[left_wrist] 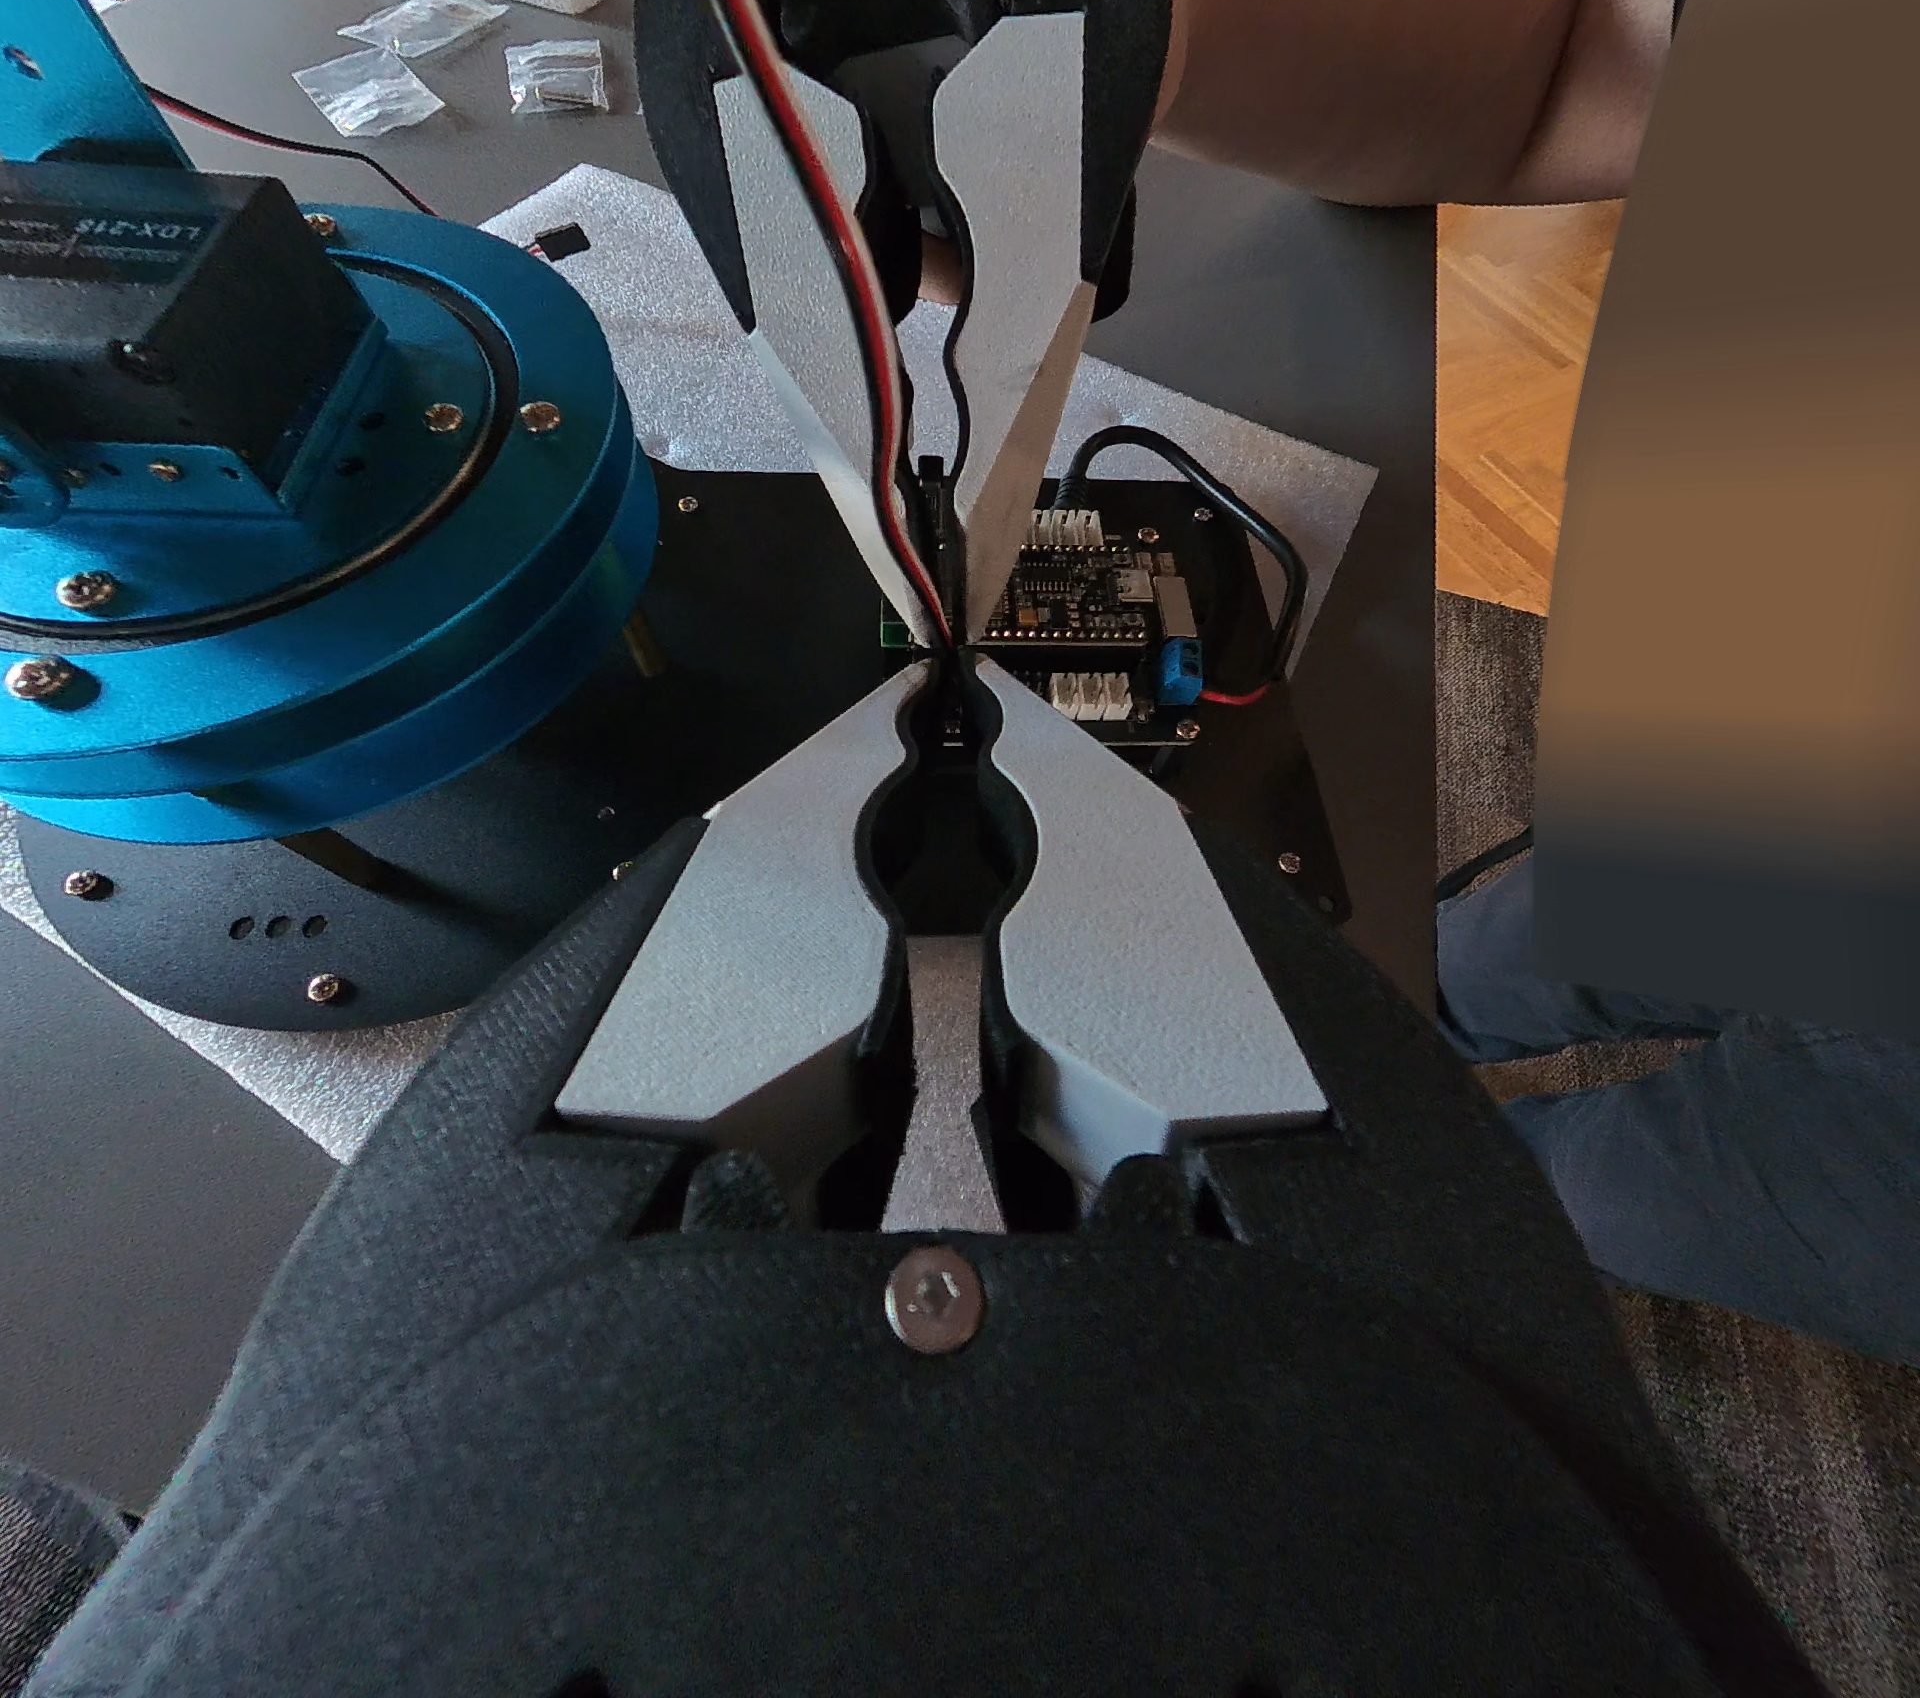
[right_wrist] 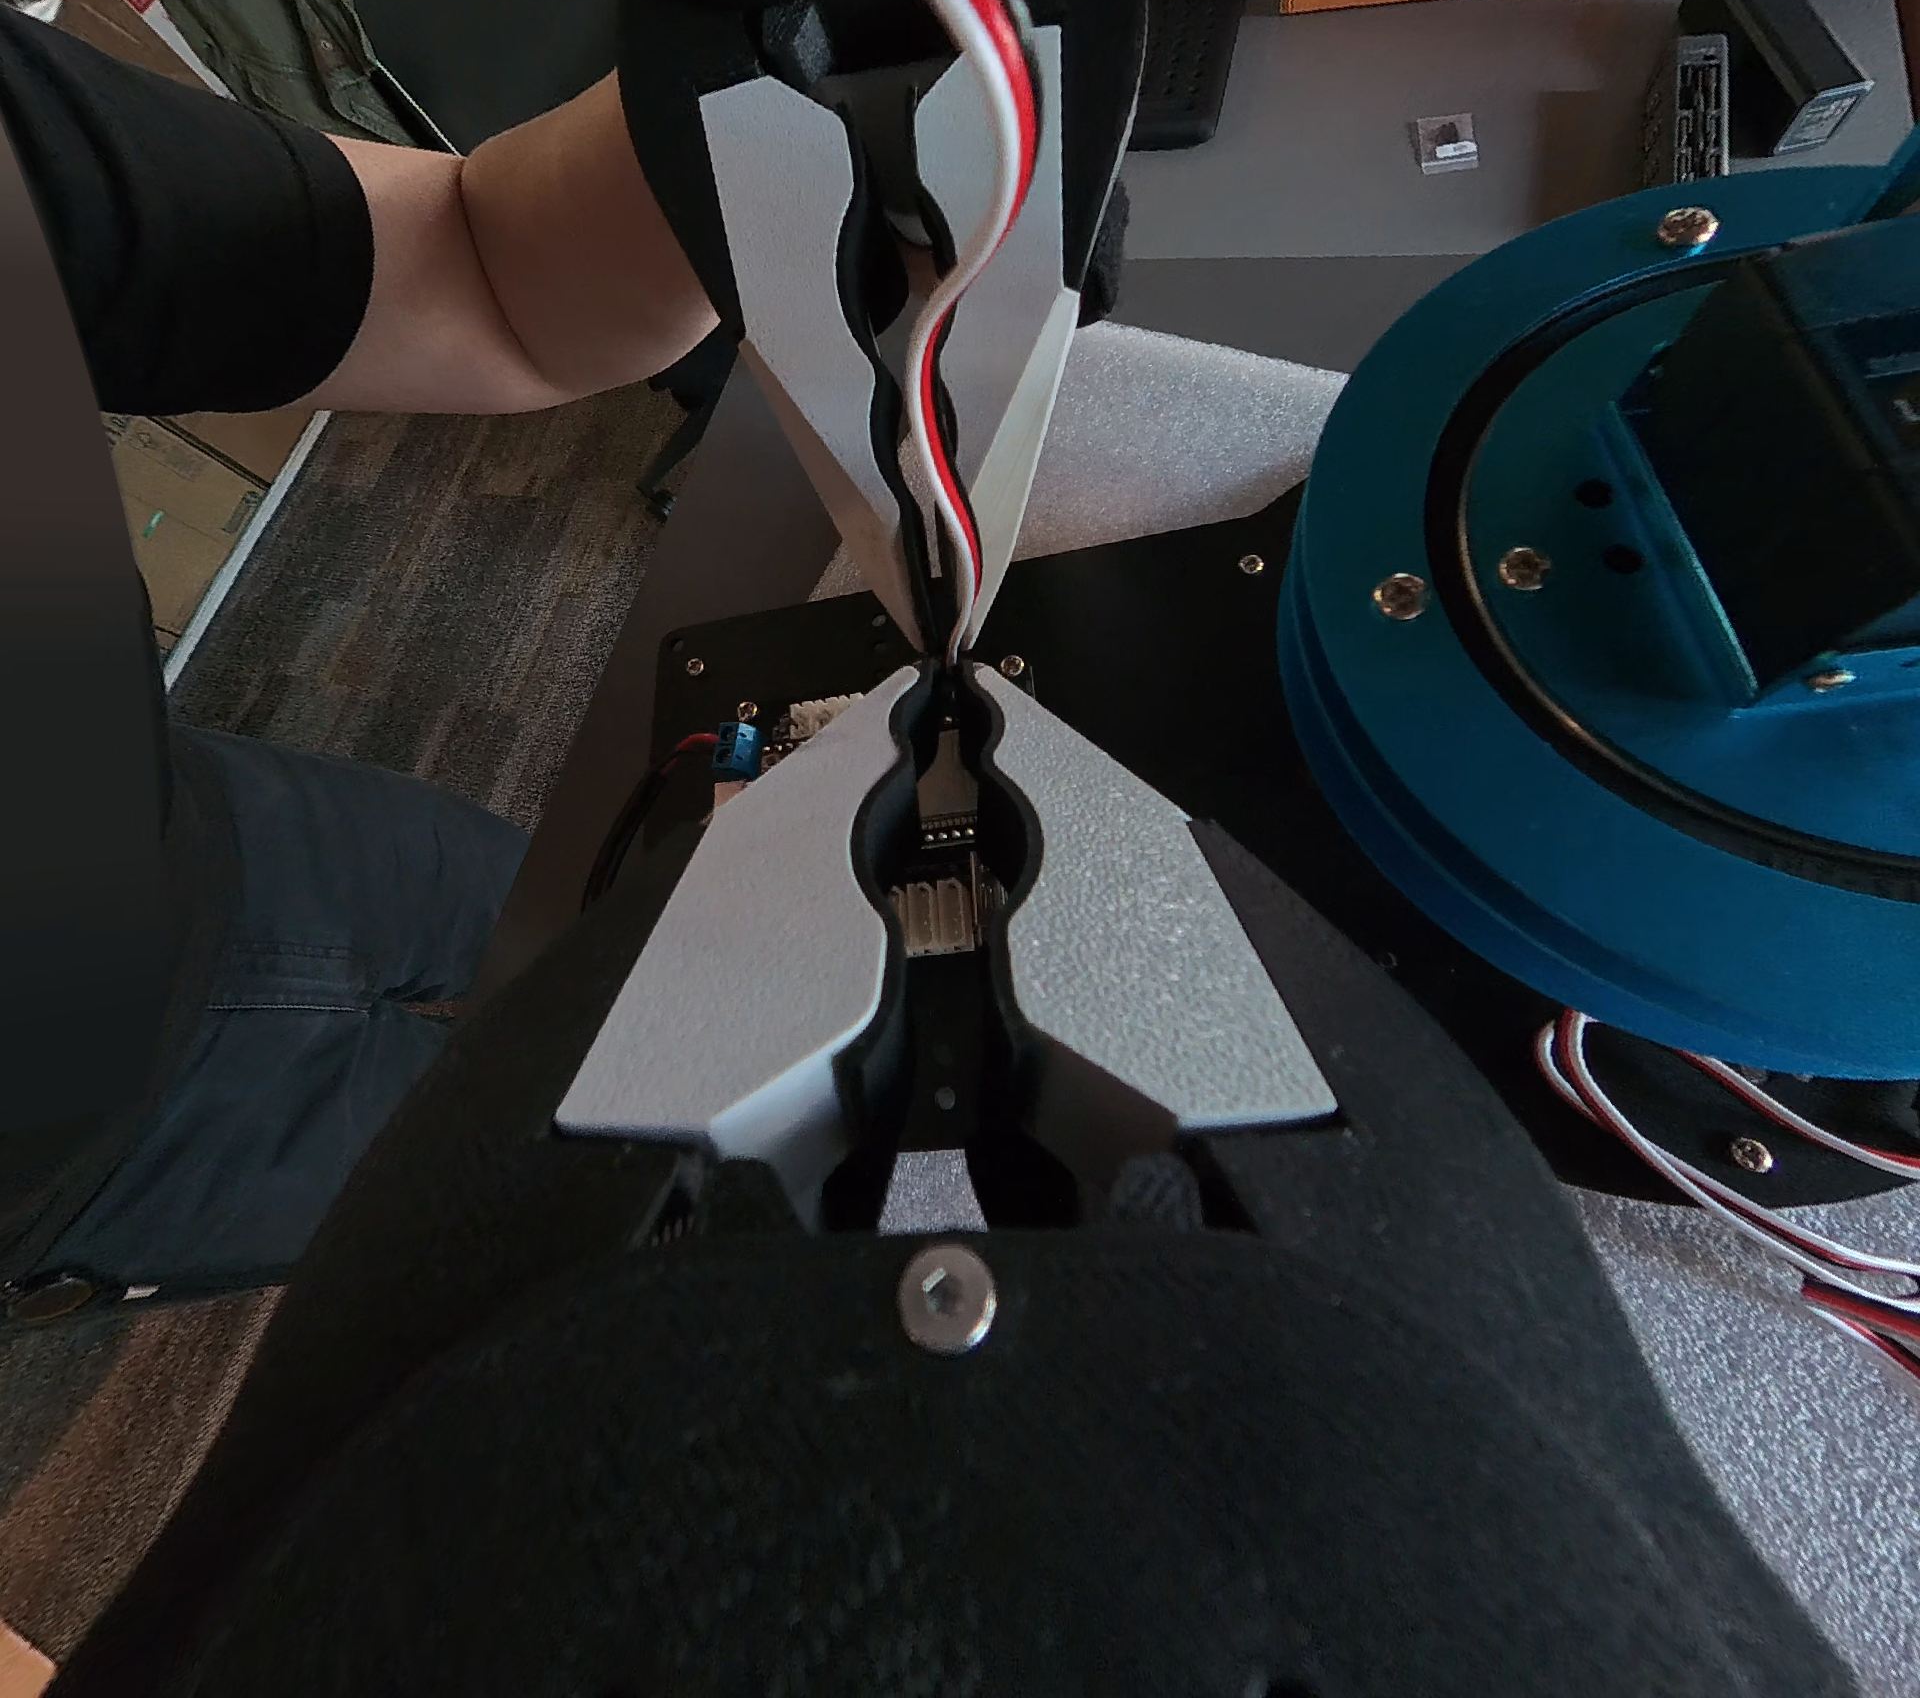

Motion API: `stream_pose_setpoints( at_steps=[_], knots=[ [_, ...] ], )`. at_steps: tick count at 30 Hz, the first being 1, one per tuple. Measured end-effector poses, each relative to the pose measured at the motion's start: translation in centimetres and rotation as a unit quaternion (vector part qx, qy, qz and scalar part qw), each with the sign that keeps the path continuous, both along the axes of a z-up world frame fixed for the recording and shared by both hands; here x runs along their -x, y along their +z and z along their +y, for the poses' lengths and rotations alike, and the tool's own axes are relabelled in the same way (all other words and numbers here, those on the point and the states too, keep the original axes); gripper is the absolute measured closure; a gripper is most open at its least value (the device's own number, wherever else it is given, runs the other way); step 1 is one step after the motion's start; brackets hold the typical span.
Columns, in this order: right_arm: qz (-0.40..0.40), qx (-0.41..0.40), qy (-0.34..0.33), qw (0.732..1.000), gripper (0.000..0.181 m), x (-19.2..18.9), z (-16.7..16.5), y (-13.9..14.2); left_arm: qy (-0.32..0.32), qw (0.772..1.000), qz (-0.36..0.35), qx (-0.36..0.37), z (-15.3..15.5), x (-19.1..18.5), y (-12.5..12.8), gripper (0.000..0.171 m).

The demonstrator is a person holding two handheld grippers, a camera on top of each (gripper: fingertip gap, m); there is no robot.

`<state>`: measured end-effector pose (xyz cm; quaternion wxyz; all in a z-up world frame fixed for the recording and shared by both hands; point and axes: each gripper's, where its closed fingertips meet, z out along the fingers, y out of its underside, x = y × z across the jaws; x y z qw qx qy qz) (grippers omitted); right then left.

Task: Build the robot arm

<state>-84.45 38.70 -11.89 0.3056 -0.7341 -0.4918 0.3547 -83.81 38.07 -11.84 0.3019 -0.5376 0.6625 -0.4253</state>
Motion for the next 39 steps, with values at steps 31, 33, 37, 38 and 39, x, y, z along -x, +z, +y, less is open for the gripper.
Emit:
stream_pose_setpoints(
  at_steps=[31, 33, 37, 38, 39],
  knots=[
    [0.013, -0.018, 0.009, 1.000, 0.180, 0.1, 0.0, 0.9, -0.003, 1.000, -0.018, -0.002, 0.0, 0.5, 0.6, 0.161],
    [0.012, -0.019, 0.009, 1.000, 0.180, 0.1, 0.0, 0.9, 0.001, 1.000, -0.030, 0.007, 0.1, 0.6, 1.1, 0.162],
    [0.011, -0.018, 0.011, 1.000, 0.180, 0.1, -0.1, 0.9, 0.004, 0.999, -0.042, 0.022, 0.2, 0.9, 1.6, 0.163],
    [0.010, -0.019, 0.011, 1.000, 0.180, 0.1, -0.1, 0.9, 0.005, 0.999, -0.043, 0.021, 0.2, 1.0, 1.6, 0.163],
    [0.009, -0.022, 0.010, 1.000, 0.180, 0.2, -0.1, 0.9, 0.004, 0.999, -0.043, 0.021, 0.2, 1.0, 1.6, 0.163]
  ],
)
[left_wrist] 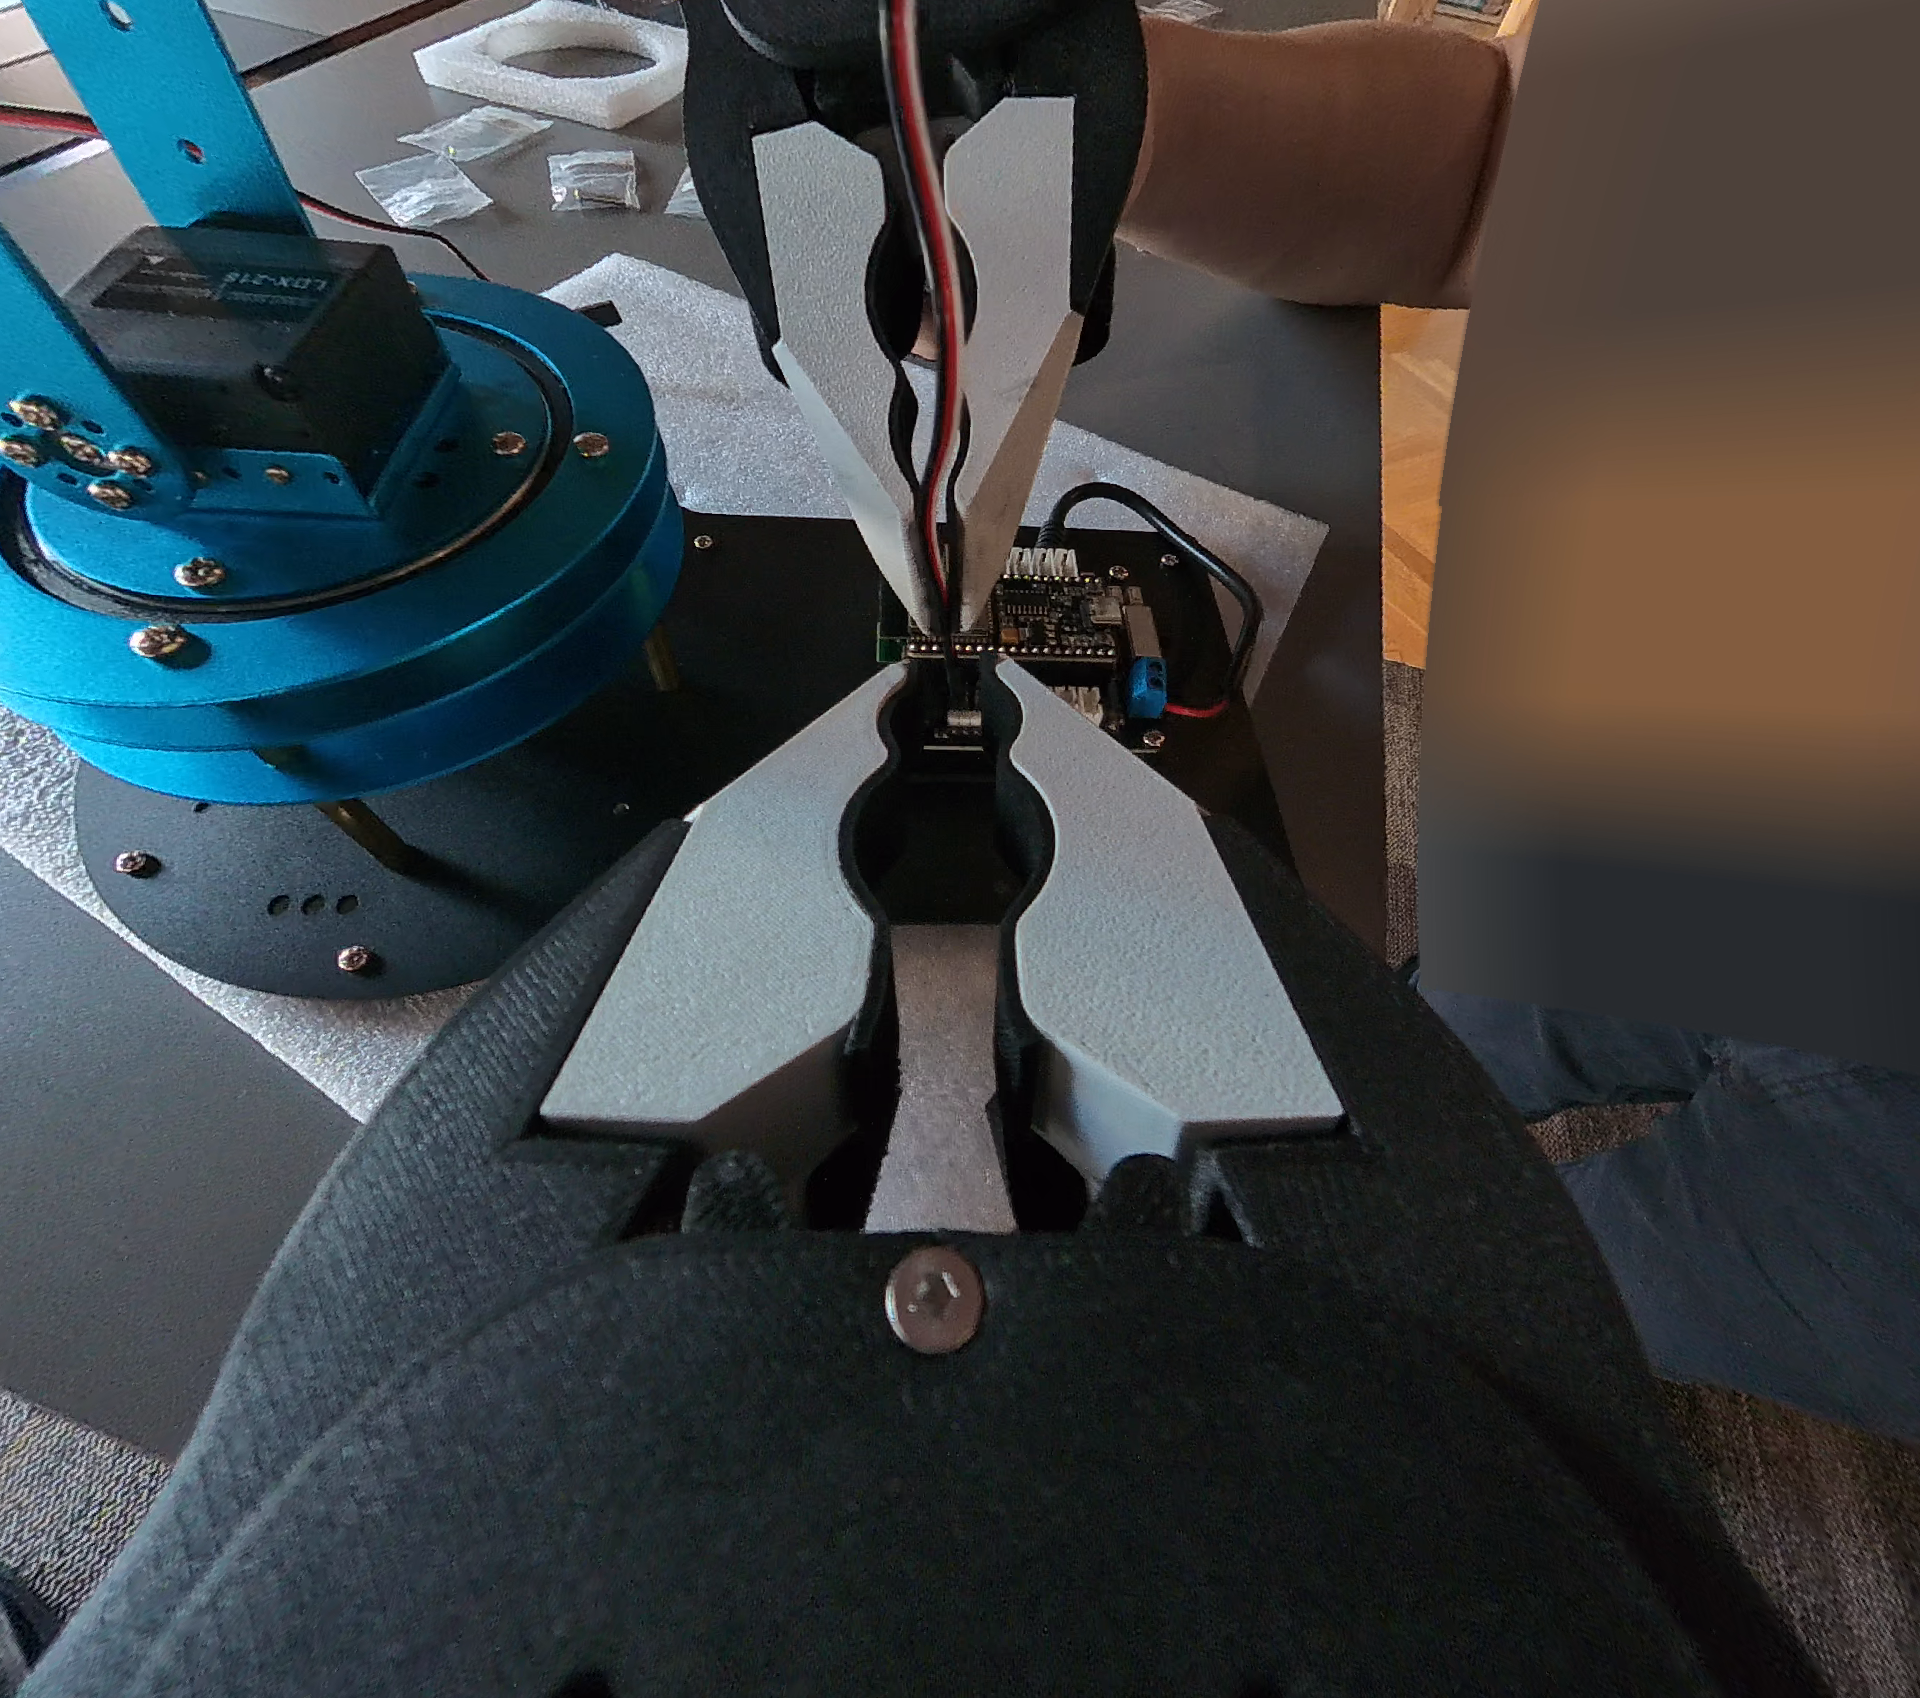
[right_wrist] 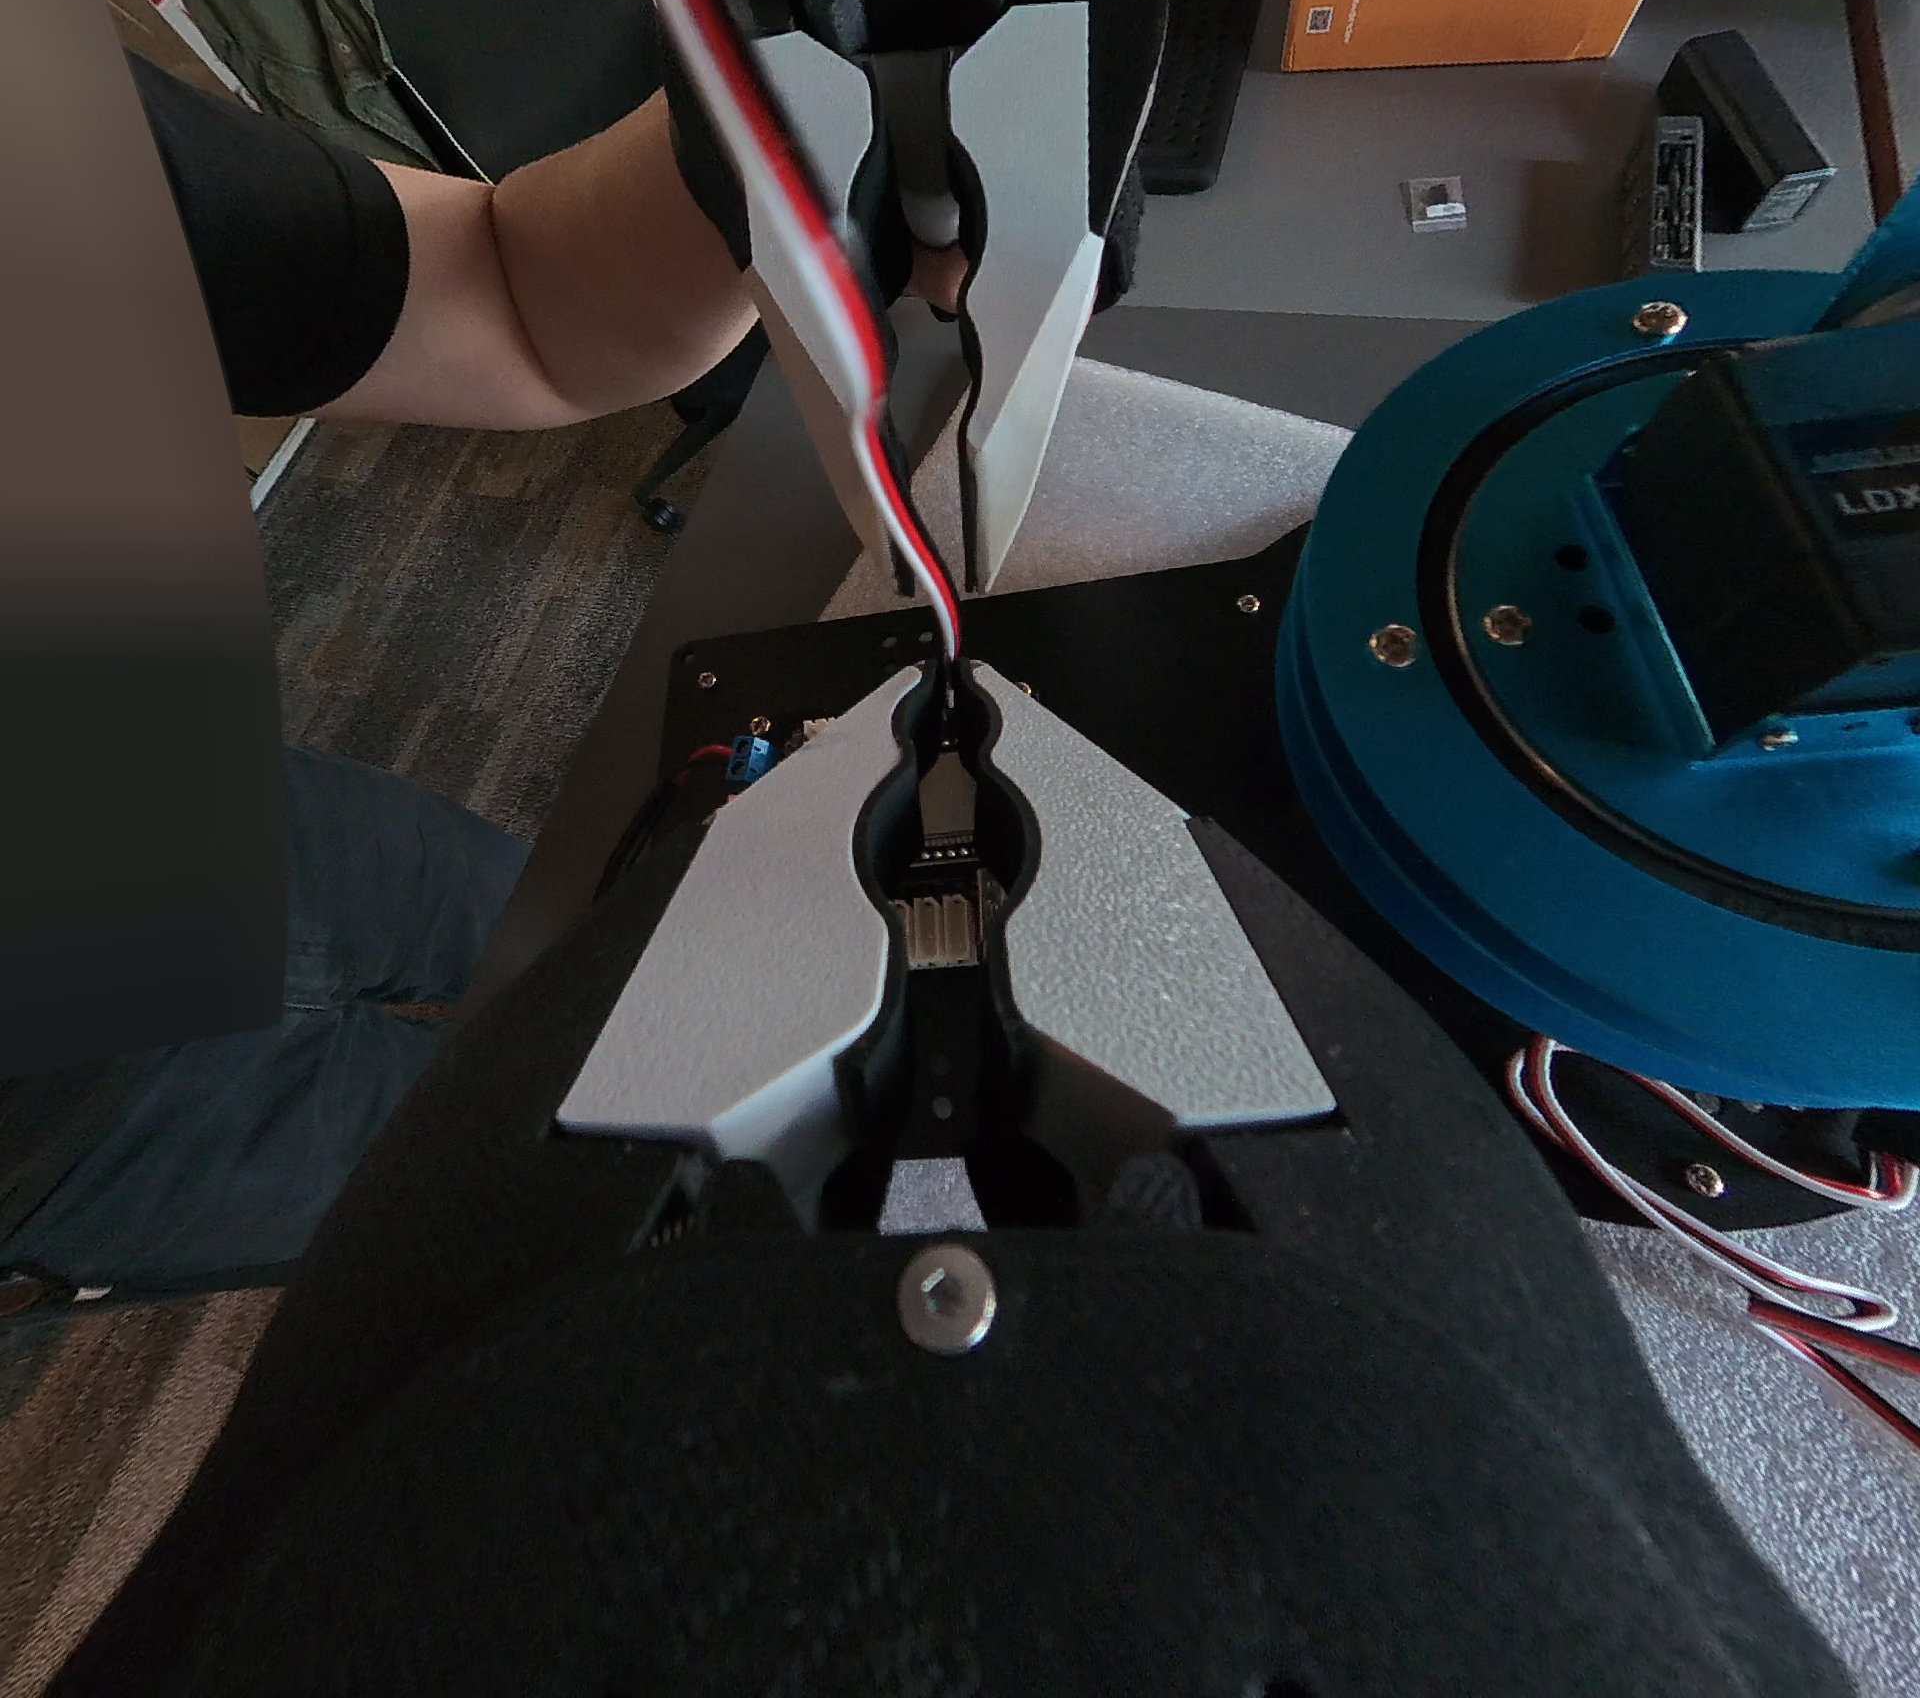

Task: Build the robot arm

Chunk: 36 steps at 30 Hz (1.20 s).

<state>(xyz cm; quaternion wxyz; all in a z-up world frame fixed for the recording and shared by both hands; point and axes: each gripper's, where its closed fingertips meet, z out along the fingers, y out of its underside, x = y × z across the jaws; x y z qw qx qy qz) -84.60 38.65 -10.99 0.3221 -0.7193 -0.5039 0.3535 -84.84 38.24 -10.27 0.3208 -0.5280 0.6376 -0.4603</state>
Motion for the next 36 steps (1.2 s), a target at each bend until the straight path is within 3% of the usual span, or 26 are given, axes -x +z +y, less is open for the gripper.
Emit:
stream_pose_setpoints(
  at_steps=[36],
  knots=[
    [-0.037, -0.004, 0.000, 0.999, 0.171, -0.28, -0.06, -0.53, -0.001, 1.000, -0.012, 0.019, -0.15, 0.26, -0.60, 0.164]
  ],
)
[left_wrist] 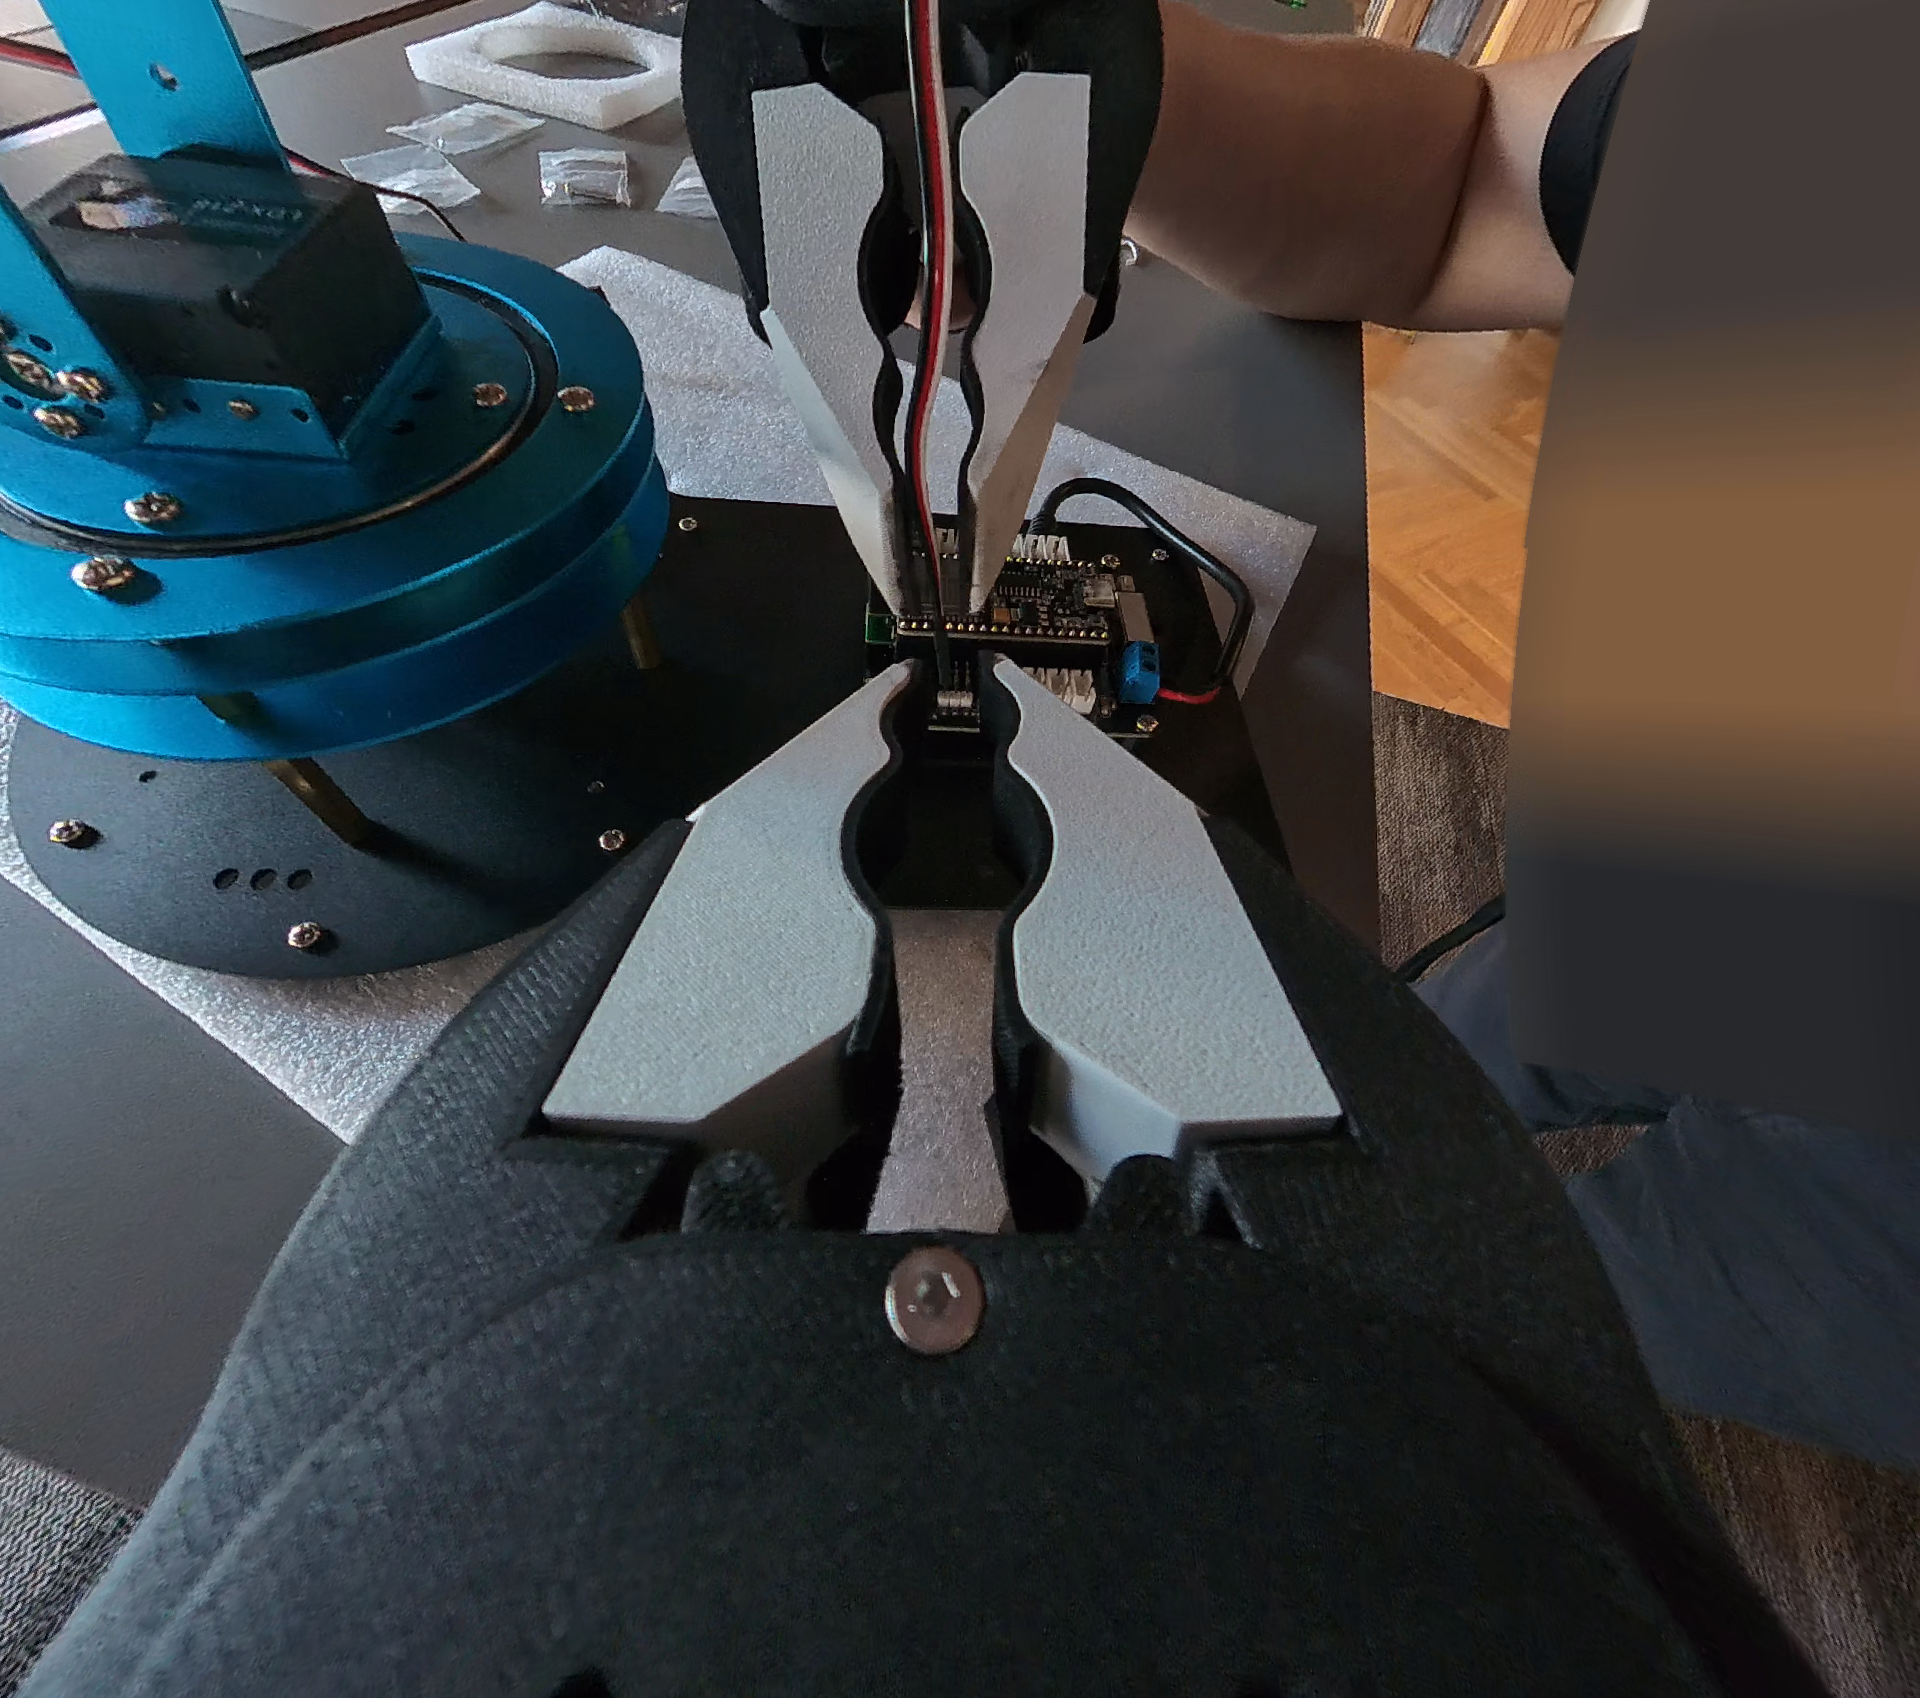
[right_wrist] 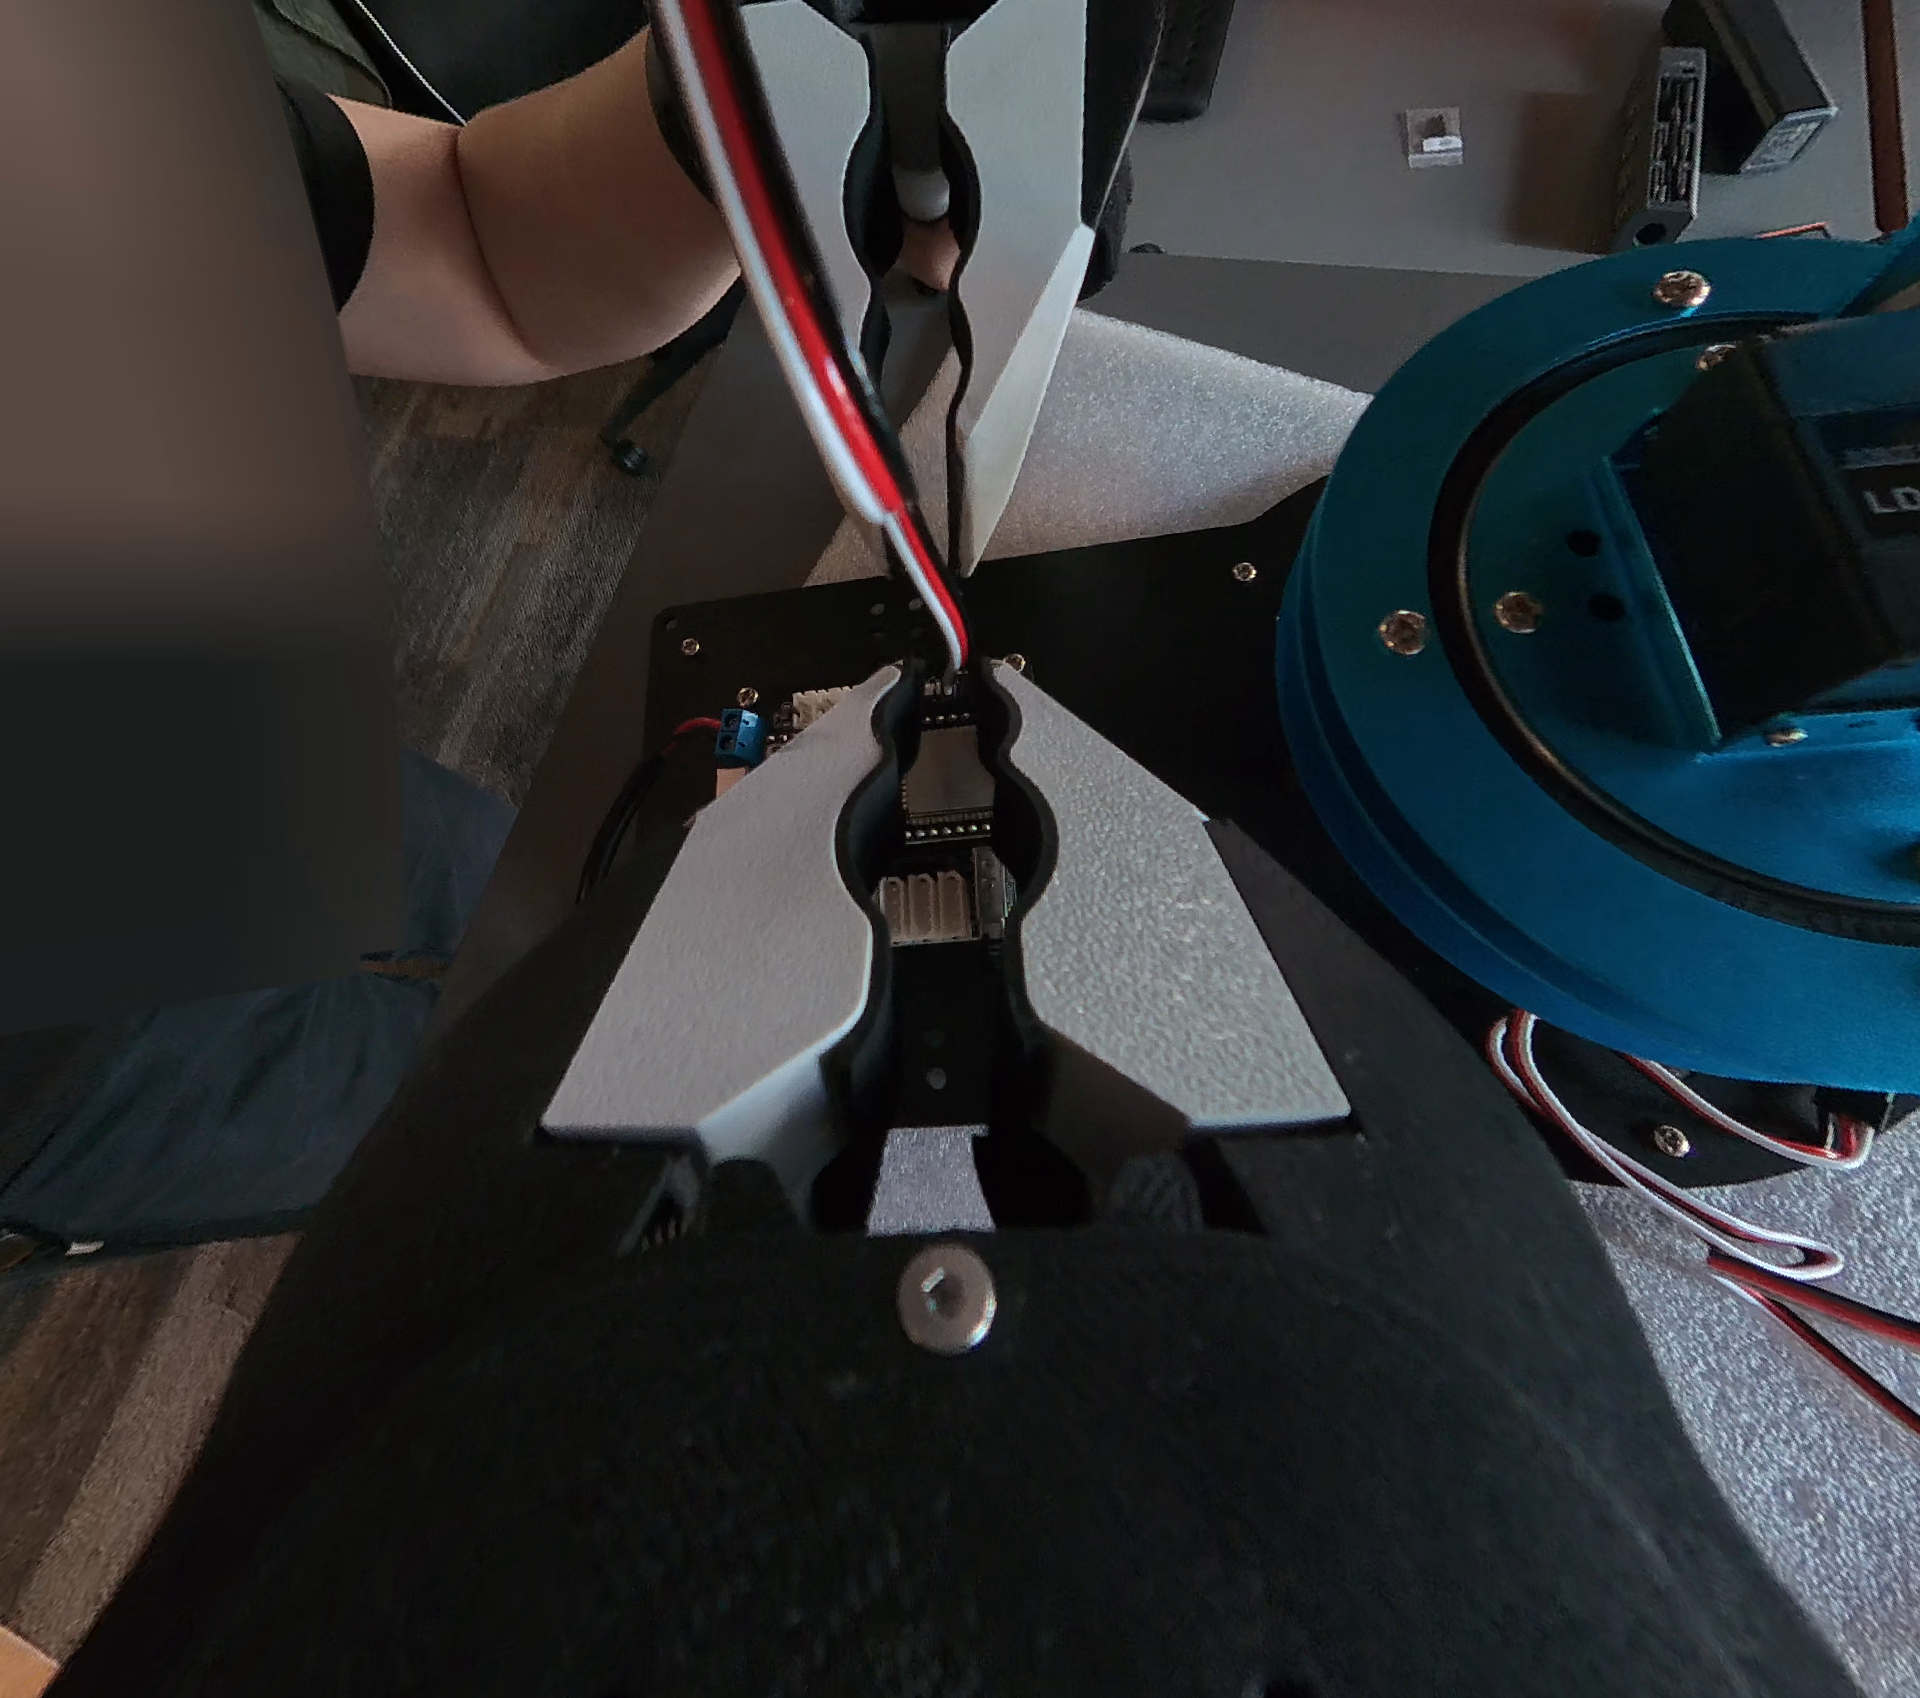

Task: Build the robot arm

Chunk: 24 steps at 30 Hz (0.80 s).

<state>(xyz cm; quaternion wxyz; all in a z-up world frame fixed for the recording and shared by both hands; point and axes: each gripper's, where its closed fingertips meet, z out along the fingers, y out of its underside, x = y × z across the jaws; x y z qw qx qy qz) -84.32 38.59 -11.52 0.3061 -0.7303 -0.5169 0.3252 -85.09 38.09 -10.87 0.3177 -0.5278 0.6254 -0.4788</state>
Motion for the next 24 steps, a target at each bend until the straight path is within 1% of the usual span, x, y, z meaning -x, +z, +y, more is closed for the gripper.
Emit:
stream_pose_setpoints(
  at_steps=[3, 8, 10, 14, 24],
  knots=[
    [-0.011, -0.006, 0.001, 1.000, 0.171, -0.12, 0.01, -0.19, 0.003, 1.000, -0.013, 0.001, 0.09, 0.03, 0.39, 0.165],
    [-0.010, -0.006, 0.000, 1.000, 0.172, -0.01, 0.09, -0.04, 0.008, 1.000, -0.021, 0.021, 0.46, 0.10, 0.72, 0.165],
    [-0.011, -0.004, 0.004, 1.000, 0.174, 0.13, 0.03, 0.00, 0.010, 0.999, -0.022, 0.027, 0.60, 0.12, 0.79, 0.165],
    [-0.020, -0.010, 0.007, 1.000, 0.178, 0.29, 0.02, 0.01, 0.011, 0.999, -0.025, 0.024, 0.57, 0.16, 0.82, 0.165],
    [-0.029, -0.012, 0.010, 0.999, 0.179, 0.54, 0.04, -0.05, 0.007, 1.000, -0.019, 0.022, 0.45, 0.09, 0.63, 0.165]
  ],
)
